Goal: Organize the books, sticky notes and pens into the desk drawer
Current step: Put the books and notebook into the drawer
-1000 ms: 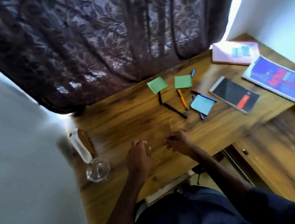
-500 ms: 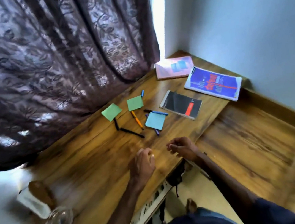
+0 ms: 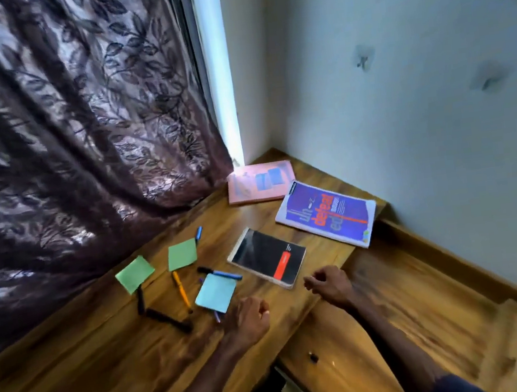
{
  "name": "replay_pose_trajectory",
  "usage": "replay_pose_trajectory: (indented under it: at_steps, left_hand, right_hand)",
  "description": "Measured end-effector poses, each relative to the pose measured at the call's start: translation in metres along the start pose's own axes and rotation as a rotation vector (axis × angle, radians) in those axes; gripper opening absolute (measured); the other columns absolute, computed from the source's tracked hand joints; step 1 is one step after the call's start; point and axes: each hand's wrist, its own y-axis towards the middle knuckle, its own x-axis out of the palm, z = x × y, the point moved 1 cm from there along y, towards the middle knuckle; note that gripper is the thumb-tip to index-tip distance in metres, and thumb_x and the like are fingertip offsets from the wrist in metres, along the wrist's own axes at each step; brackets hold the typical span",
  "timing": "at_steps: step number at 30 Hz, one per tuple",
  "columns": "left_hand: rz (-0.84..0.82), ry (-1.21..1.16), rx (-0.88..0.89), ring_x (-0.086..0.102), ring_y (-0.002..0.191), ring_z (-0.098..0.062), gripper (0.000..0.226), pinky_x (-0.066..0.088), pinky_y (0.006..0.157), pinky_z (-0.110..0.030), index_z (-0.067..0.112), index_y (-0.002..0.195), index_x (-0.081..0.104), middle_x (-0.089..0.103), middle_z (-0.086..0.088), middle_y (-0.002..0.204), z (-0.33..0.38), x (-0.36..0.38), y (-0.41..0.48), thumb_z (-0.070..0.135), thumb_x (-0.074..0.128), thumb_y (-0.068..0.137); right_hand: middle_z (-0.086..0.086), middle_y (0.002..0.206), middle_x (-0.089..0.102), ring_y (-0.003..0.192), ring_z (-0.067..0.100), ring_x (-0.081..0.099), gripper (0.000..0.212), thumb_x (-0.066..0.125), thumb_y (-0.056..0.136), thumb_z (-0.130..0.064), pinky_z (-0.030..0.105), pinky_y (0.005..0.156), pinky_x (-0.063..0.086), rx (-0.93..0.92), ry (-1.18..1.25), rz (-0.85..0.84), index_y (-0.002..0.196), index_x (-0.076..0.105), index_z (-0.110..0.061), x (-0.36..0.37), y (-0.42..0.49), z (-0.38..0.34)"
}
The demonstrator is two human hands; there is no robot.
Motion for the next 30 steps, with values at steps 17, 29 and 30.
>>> replay_pose_trajectory:
  at_steps: [17,29,30]
  left_hand:
    - [0.254,-0.035,-0.078,0.057,0.116,-0.029,0.037,0.049,0.095,-0.039,0.016,0.119,0.062,0.061,-0.008,0.123,0.061,-0.054,0.290,0.022,0.063,0.083]
    - [0.217,-0.123,-0.330,0.033,0.141,-0.038,0.095,0.033,0.113,-0.048,0.005,0.155,0.018,0.033,-0.021,0.153,0.005,-0.074,0.438,0.041,0.065,0.082]
    - [0.195,-0.124,-0.333,0.033,0.141,-0.038,0.098,0.033,0.113,-0.047,0.005,0.156,0.016,0.034,-0.022,0.153,0.006,-0.074,0.442,0.038,0.068,0.080]
  right_hand:
    - [0.006,0.105,0.074,0.100,0.022,0.068,0.024,0.062,0.085,-0.018,0.029,0.086,0.050,0.014,-0.183,0.034,0.105,0.072,-0.013,-0.035,0.188,-0.031]
    - [0.019,0.148,0.040,0.139,0.034,0.035,0.091,0.072,0.078,-0.058,0.039,0.115,0.030,-0.028,-0.426,0.100,0.142,0.038,-0.004,-0.043,0.396,-0.099]
    - [0.020,0.151,0.035,0.141,0.035,0.032,0.091,0.071,0.078,-0.060,0.040,0.117,0.029,-0.003,-0.470,0.072,0.143,0.037,-0.006,-0.039,0.404,-0.098]
